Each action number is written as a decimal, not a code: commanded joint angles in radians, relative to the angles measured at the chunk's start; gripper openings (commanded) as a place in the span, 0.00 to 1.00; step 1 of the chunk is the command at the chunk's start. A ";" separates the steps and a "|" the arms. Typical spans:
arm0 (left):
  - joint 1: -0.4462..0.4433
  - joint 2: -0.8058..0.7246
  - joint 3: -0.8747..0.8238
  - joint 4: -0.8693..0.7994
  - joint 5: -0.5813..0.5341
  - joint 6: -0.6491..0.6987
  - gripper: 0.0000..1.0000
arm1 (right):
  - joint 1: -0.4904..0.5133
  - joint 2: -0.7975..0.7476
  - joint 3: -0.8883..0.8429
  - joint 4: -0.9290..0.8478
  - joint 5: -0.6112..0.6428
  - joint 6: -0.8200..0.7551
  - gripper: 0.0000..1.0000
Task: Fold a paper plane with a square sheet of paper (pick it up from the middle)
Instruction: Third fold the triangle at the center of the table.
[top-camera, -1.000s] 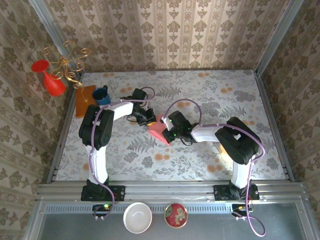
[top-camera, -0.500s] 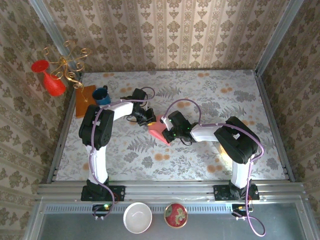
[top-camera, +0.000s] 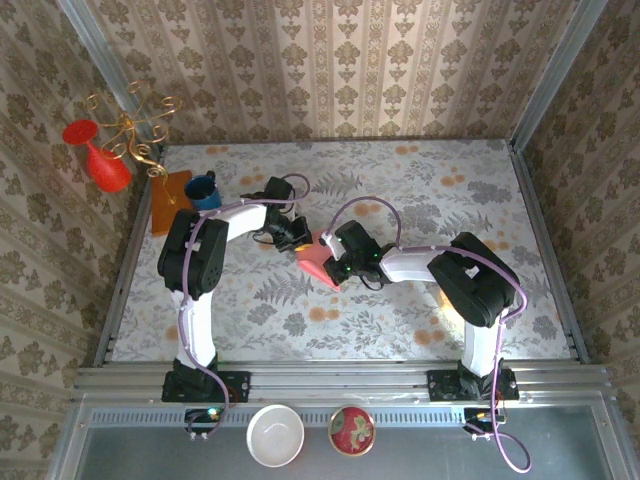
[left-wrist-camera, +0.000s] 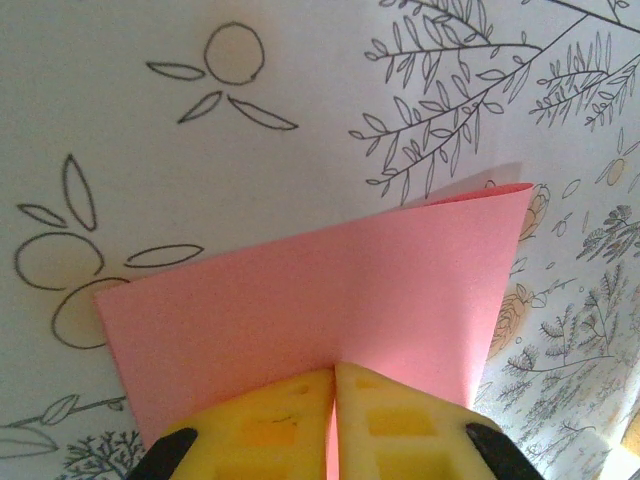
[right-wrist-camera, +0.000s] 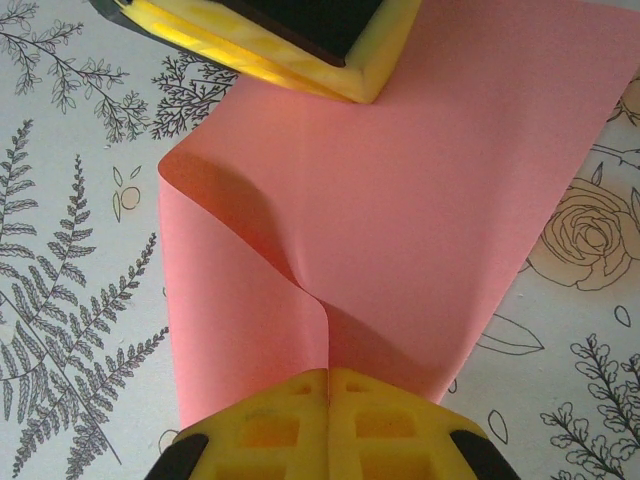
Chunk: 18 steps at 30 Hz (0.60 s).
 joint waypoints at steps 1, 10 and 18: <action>-0.005 0.063 -0.011 -0.068 -0.033 0.025 0.11 | -0.010 -0.024 0.011 -0.026 0.019 0.007 0.00; -0.005 0.067 -0.008 -0.069 -0.034 0.028 0.11 | -0.015 -0.006 0.012 -0.027 0.019 0.009 0.00; -0.006 0.059 -0.005 -0.070 -0.028 0.029 0.11 | -0.015 0.027 0.024 -0.046 0.012 0.009 0.00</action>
